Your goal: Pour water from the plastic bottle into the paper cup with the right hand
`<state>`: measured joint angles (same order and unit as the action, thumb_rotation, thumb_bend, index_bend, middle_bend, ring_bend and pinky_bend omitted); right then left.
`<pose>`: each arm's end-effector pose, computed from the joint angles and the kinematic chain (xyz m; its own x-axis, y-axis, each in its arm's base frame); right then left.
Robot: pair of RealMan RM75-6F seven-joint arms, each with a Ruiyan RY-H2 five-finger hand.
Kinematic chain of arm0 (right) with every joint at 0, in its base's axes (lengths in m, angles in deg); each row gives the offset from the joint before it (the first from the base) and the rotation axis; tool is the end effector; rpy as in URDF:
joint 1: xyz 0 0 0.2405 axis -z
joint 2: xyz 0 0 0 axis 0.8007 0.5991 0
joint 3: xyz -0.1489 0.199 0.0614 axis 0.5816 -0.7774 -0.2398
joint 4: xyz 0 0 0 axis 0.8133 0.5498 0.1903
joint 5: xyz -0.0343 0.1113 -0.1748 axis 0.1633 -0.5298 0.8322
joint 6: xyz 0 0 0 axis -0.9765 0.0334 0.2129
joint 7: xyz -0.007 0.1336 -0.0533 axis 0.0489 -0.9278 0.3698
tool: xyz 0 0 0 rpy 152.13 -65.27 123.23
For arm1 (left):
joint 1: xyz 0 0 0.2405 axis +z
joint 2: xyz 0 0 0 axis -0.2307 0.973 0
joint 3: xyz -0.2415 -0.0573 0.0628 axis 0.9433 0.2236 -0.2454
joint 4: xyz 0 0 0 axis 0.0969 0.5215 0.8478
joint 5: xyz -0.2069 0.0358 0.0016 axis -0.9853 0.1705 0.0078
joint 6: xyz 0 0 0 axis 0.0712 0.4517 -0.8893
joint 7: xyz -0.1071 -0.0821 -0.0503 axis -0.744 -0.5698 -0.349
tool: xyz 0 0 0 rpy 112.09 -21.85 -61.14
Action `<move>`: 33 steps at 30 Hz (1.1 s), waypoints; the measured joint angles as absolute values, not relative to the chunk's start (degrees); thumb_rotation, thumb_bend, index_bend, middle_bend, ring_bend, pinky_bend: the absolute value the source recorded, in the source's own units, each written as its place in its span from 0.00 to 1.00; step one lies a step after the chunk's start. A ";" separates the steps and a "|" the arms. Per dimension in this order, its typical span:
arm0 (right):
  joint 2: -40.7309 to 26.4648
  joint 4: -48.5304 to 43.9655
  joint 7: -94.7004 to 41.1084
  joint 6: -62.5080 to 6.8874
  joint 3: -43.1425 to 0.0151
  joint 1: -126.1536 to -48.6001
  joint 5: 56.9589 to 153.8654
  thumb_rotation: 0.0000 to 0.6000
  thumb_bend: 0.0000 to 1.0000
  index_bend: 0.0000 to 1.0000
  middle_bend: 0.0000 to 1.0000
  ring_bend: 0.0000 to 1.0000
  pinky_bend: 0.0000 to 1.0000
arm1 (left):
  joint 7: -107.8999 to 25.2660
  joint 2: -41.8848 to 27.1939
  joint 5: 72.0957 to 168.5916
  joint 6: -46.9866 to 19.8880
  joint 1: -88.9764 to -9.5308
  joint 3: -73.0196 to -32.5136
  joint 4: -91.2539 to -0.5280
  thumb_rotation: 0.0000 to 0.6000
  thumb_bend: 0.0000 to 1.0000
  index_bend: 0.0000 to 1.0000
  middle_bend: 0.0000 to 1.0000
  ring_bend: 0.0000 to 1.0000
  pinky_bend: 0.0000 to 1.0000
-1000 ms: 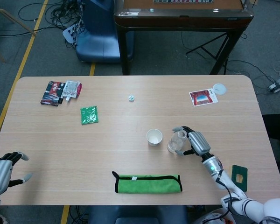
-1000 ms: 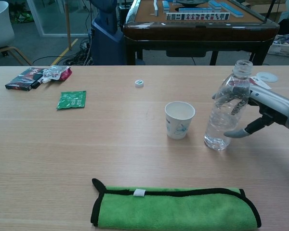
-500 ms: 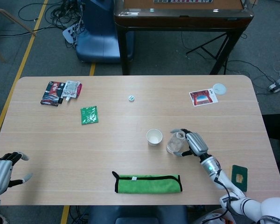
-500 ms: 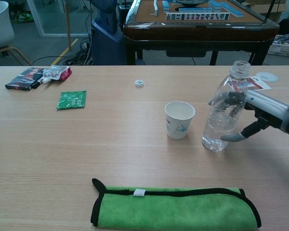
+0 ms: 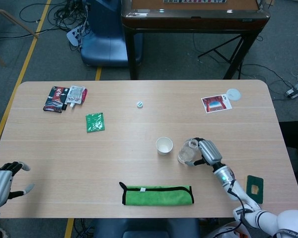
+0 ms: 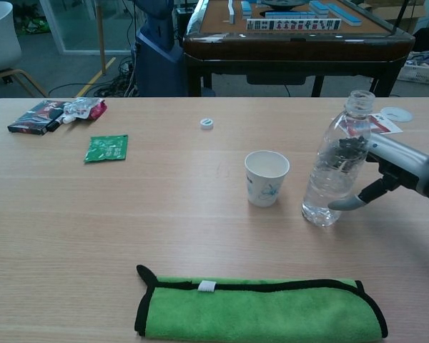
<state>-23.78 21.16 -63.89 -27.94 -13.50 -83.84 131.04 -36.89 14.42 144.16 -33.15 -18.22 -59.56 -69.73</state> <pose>-0.2649 -0.3166 -0.0351 -0.0348 -0.3550 0.9342 -0.9658 -0.2284 -0.1228 -0.3060 0.1748 0.1625 0.4511 0.0507 0.8910 0.8921 0.0026 -0.4518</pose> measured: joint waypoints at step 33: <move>-13.35 7.24 -37.58 -27.15 -18.90 -83.44 123.58 1.00 0.09 0.54 0.57 0.44 0.44 | -37.32 14.86 143.46 -33.41 -18.08 -59.03 -69.81 1.00 0.11 0.51 0.39 0.36 0.56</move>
